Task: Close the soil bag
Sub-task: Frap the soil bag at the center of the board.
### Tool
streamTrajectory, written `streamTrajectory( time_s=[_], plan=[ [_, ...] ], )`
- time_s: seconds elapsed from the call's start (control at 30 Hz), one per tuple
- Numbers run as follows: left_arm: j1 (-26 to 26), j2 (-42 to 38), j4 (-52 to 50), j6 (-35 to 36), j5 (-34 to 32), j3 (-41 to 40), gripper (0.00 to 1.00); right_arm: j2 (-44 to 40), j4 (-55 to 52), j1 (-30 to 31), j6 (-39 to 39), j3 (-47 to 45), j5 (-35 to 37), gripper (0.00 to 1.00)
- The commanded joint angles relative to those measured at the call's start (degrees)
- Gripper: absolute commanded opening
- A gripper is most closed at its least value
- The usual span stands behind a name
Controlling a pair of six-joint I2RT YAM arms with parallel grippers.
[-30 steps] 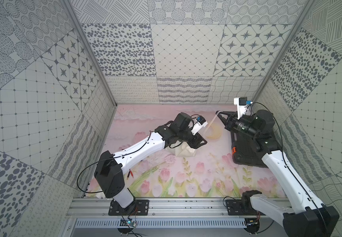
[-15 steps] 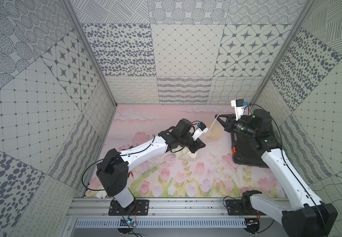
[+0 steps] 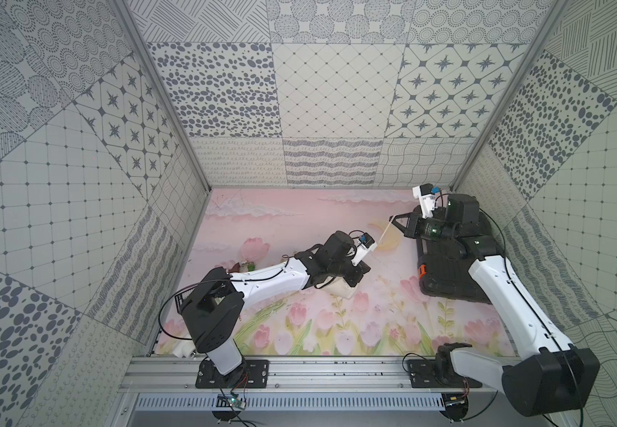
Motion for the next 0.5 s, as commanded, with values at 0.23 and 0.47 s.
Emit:
streamTrajectory(
  time_s=[0.23,0.47],
  plan=[
    [-1.16,2.53,-39.95,-0.61,-5.72,-3.32,0.14,-0.98,26.30,-8.19,2.94,10.23,8.17,0.00],
    [-1.77,5.06,-46.63,0.67,-5.69,-2.33,0.17,0.57,26.88,-10.89,3.41,10.97,8.94,0.00]
  ],
)
